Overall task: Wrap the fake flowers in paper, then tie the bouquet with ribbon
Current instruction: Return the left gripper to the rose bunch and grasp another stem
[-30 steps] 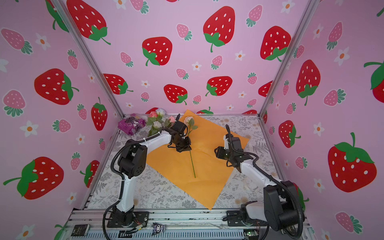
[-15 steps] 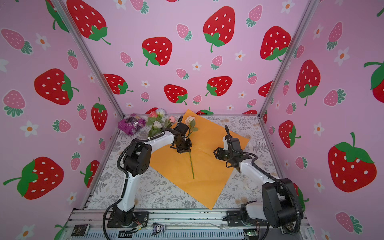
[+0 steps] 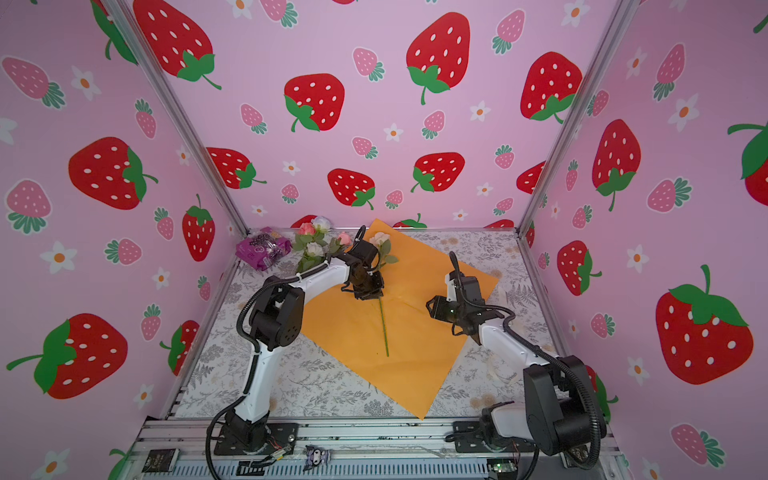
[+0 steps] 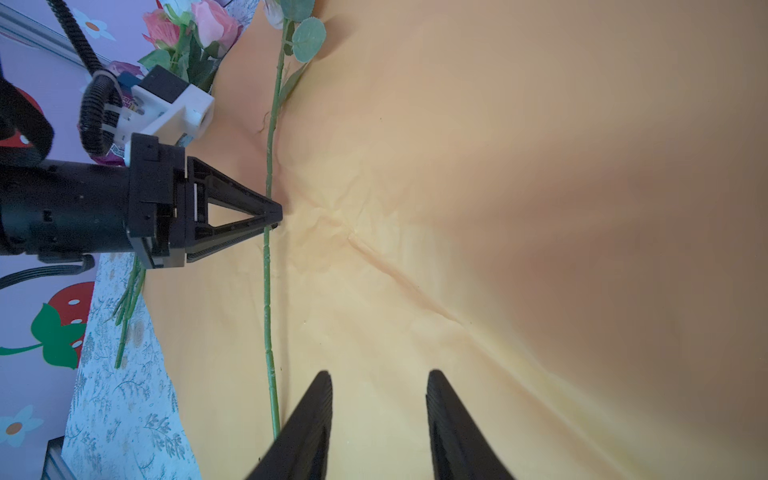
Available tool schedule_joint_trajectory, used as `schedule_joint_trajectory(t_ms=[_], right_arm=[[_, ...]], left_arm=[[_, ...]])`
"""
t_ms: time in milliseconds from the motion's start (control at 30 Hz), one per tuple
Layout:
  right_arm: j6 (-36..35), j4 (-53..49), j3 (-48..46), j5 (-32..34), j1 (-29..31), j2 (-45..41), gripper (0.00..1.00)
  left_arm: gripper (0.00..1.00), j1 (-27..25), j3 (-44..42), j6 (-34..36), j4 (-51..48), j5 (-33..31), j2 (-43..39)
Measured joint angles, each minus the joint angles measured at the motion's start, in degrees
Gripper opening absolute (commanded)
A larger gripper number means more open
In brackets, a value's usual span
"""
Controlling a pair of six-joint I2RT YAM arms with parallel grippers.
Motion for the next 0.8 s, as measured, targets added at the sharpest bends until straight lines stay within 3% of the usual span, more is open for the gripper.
schedule_joint_trajectory(t_ms=[200, 333, 433, 533, 600, 700, 800], right_arm=[[-0.02, 0.00, 0.00, -0.20, 0.00, 0.00, 0.44], [-0.15, 0.31, 0.00, -1.55, 0.00, 0.00, 0.45], [-0.22, 1.84, 0.00, -4.11, 0.02, 0.00, 0.47], [-0.22, 3.58, 0.00, -6.62, 0.20, 0.02, 0.47], [-0.17, 4.63, 0.09, -7.85, 0.66, 0.39, 0.48], [-0.04, 5.27, 0.50, -8.61, 1.42, 1.66, 0.48], [0.20, 5.77, 0.90, -8.94, 2.29, 2.95, 0.48]], left_arm=[[0.50, 0.15, -4.98, 1.36, 0.66, 0.33, -4.81], [0.63, 0.46, -9.57, 4.55, 0.50, -1.79, -14.47], [0.65, 2.29, -13.25, 8.55, 0.50, -4.70, -23.74], [0.65, 8.59, -16.61, 12.61, 0.09, -6.08, -30.25], [0.64, 15.78, -18.32, 16.24, -0.98, -6.71, -31.67], [0.60, 25.40, -18.60, 21.29, -4.04, -7.41, -28.89], [0.53, 31.21, -18.34, 25.75, -7.15, -9.01, -24.30]])
